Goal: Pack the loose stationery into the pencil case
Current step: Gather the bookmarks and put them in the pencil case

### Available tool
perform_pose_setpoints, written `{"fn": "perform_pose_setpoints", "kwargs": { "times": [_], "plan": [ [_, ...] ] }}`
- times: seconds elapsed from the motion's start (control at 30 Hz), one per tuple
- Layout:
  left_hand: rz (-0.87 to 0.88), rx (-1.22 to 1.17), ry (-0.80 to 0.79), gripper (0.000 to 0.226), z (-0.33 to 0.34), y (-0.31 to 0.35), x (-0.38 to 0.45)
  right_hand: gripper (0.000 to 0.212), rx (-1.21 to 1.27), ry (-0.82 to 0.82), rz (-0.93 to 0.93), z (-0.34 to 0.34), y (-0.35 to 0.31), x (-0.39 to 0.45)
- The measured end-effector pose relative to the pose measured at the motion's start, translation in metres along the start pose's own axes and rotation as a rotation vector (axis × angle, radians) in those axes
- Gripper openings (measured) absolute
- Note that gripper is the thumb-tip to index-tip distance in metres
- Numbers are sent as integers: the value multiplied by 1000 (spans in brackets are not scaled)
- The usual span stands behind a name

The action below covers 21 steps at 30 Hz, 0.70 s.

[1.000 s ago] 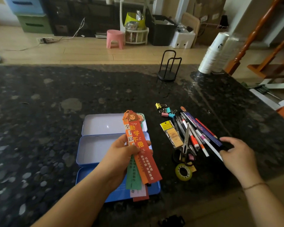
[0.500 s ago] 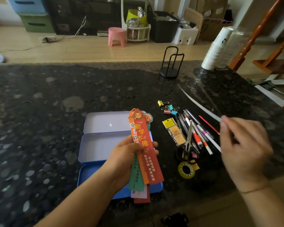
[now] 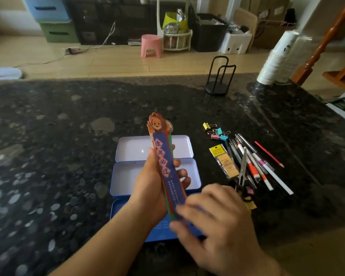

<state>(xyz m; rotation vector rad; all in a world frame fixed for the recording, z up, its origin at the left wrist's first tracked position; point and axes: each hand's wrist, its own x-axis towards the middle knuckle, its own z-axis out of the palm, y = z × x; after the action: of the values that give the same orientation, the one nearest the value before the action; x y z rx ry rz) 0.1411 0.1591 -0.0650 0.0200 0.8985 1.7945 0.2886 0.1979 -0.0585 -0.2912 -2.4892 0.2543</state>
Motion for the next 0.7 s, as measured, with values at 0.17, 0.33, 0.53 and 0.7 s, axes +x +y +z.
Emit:
{"fn": "perform_pose_setpoints", "kwargs": {
  "times": [0.17, 0.33, 0.53, 0.7],
  "plan": [
    [282, 211, -89, 61, 5, 3, -6, 35, 547, -121, 651, 11, 11, 23],
    [499, 398, -157, 59, 5, 6, -9, 27, 992, -274, 760, 31, 5, 32],
    [706, 571, -272, 50, 2, 24, -15, 21, 875, -241, 787, 41, 9, 29],
    [648, 633, -253, 29, 8, 22, -21, 43, 777, -238, 677, 40, 2, 26]
  ]
}}
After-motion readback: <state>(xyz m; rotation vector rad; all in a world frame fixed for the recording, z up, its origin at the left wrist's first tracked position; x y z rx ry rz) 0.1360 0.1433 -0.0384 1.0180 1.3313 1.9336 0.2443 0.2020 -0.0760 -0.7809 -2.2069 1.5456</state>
